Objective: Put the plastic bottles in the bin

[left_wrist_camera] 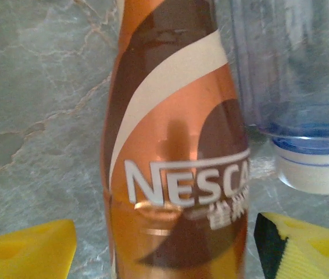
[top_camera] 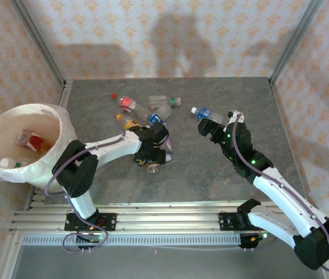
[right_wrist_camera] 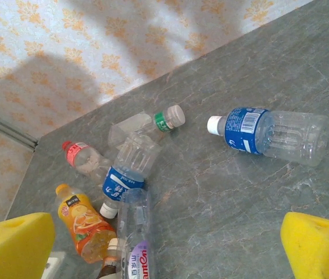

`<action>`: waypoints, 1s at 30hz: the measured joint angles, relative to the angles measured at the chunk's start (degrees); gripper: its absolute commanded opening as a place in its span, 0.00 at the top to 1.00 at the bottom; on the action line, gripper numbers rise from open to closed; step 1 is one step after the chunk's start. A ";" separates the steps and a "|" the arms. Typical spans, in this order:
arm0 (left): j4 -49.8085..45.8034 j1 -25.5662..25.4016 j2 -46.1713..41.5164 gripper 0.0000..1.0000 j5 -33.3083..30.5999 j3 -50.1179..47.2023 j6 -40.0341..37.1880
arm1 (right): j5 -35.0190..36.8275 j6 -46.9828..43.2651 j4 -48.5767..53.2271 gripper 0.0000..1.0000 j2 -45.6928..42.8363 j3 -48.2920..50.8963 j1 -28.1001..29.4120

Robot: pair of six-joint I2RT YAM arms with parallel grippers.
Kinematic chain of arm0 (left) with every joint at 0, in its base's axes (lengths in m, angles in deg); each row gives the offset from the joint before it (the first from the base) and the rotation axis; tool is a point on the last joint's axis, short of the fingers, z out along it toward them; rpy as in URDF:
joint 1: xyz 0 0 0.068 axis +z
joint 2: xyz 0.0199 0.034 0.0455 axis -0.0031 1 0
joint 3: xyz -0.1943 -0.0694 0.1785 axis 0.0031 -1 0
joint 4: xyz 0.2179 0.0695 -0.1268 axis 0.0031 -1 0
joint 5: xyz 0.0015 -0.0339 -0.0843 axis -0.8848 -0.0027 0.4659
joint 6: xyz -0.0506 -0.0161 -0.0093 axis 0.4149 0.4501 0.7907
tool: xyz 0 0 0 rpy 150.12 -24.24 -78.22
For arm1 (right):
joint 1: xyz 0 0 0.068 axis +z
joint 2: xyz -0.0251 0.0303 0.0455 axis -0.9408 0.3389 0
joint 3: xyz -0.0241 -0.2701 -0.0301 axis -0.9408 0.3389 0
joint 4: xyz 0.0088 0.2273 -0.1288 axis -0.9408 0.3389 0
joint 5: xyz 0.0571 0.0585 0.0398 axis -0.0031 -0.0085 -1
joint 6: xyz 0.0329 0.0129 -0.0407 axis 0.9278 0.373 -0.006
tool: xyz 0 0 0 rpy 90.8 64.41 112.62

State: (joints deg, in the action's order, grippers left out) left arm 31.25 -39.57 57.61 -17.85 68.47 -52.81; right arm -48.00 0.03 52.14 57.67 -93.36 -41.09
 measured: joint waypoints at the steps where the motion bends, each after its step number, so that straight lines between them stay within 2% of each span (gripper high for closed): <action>1: 0.74 0.02 0.63 0.25 0.26 -0.35 -0.20 | 0.00 0.00 0.00 0.00 0.00 0.00 0.00; 5: 3.32 0.00 2.80 0.35 1.55 -0.83 -1.33 | 0.37 0.44 0.00 0.00 0.02 0.02 0.00; 10: 3.87 0.00 2.91 0.39 2.16 -0.83 -2.45 | 0.37 0.39 -0.07 0.00 0.02 0.59 0.00; 14: 3.85 0.02 0.26 0.54 2.36 -1.33 -2.60 | 0.35 -0.15 -0.02 0.00 0.37 1.11 0.00; 21: 2.34 0.02 -11.28 0.52 2.21 -1.51 -3.17 | 0.15 -0.96 -0.74 0.01 2.25 1.14 0.00; 26: -2.78 0.02 -17.86 0.52 -2.89 6.12 -5.29 | -1.70 -1.36 -2.43 0.01 6.86 1.14 0.00; 30: -5.92 1.01 -21.49 0.54 -11.91 14.75 -6.29 | -6.45 -1.14 -3.54 0.01 13.29 1.11 0.13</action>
State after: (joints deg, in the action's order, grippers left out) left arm 25.33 -38.57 36.12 -29.76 83.22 -59.11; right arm -54.44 -1.11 48.60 70.96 -92.24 -40.96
